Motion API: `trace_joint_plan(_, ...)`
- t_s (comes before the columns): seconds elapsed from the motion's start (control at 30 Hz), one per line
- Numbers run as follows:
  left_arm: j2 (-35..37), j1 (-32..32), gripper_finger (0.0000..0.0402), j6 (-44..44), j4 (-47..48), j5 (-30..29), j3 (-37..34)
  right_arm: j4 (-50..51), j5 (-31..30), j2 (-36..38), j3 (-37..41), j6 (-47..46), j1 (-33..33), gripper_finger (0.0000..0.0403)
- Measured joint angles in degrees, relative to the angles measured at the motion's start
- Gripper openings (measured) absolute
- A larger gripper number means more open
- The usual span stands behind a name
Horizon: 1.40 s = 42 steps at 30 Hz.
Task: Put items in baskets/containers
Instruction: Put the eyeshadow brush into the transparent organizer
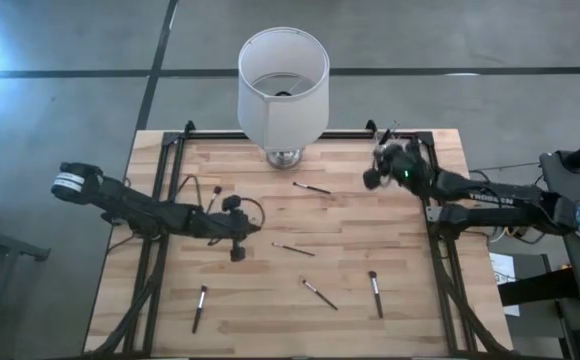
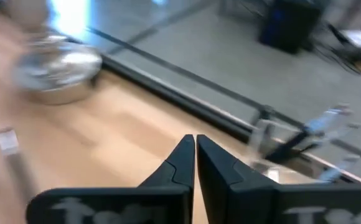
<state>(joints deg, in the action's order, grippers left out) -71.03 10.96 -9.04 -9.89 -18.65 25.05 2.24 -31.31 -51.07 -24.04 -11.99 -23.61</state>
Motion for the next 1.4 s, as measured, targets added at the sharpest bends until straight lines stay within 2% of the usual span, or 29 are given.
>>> trace_joint_plan(0.1,-0.2,1.7,0.0000,-5.2,14.5,-3.2,4.5,-5.2,-2.8,2.4,3.5,0.1,8.1,0.0009)
trace_joint_plan(0.2,-0.8,1.6,0.0000,-9.3,22.1,-4.0,6.3,-10.7,-6.0,3.5,6.1,1.0,15.4,0.0009)
trace_joint_plan(0.3,-0.7,-0.5,0.0000,-10.9,23.6,-4.9,5.5,-15.1,-8.6,3.8,7.6,2.4,21.2,0.0009)
trace_joint_plan(0.43,-0.8,-4.5,0.0000,-12.3,21.6,-0.6,4.4,-17.8,-11.0,3.7,8.5,4.1,26.1,0.0009)
trace_joint_plan(0.57,-1.3,-7.1,0.0005,-10.9,20.8,0.6,4.9,-17.9,-12.1,3.7,8.7,4.2,27.4,0.0008)
trace_joint_plan(0.77,-2.0,-10.5,0.0053,-10.3,20.5,5.0,5.3,-18.0,-12.4,3.3,8.8,3.5,27.4,0.0008)
trace_joint_plan(0.9,-2.6,-12.3,0.0073,-10.3,20.7,5.8,4.8,-18.1,-12.4,3.3,8.8,3.4,27.4,0.0008)
trace_joint_plan(1.23,-6.7,-13.4,0.0076,-7.1,19.9,6.5,4.7,-17.9,-12.2,2.8,8.9,3.2,27.4,0.0008)
trace_joint_plan(1.4,-10.2,-13.6,0.0076,-4.8,16.5,7.1,4.8,-18.0,-12.2,2.3,8.8,3.0,27.4,0.0008)
